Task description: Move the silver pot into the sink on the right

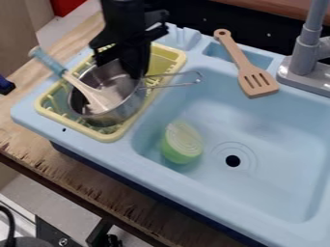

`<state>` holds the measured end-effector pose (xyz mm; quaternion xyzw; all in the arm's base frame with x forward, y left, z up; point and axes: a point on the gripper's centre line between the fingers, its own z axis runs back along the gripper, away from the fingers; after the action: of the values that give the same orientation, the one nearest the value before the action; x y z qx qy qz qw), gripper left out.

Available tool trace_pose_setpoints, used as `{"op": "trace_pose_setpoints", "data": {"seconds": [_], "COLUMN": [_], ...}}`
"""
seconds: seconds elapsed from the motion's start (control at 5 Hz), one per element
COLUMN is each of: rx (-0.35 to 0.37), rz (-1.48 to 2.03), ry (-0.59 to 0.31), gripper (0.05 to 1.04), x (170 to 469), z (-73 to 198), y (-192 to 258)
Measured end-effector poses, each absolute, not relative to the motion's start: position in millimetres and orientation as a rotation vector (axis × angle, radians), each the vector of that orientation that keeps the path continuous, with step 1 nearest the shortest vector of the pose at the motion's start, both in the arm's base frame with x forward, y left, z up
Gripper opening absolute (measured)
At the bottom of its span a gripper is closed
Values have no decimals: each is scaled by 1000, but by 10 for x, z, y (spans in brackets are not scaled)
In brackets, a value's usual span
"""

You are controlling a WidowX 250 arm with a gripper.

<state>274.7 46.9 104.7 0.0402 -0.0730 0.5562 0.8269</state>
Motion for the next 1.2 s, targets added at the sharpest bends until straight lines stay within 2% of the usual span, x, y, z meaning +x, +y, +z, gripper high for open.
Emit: {"op": "trace_pose_setpoints", "data": {"seconds": [0.4, 0.6, 1.0, 1.2], "rx": [298, 342, 325, 300], "rz": [1116, 1078, 947, 947], "ry": [-157, -138, -99, -108], "gripper": [61, 61, 61, 61], "x": [2805, 2807, 2741, 2751], "z": [1083, 1079, 1119, 1192], "y": [198, 100, -321, -512]}}
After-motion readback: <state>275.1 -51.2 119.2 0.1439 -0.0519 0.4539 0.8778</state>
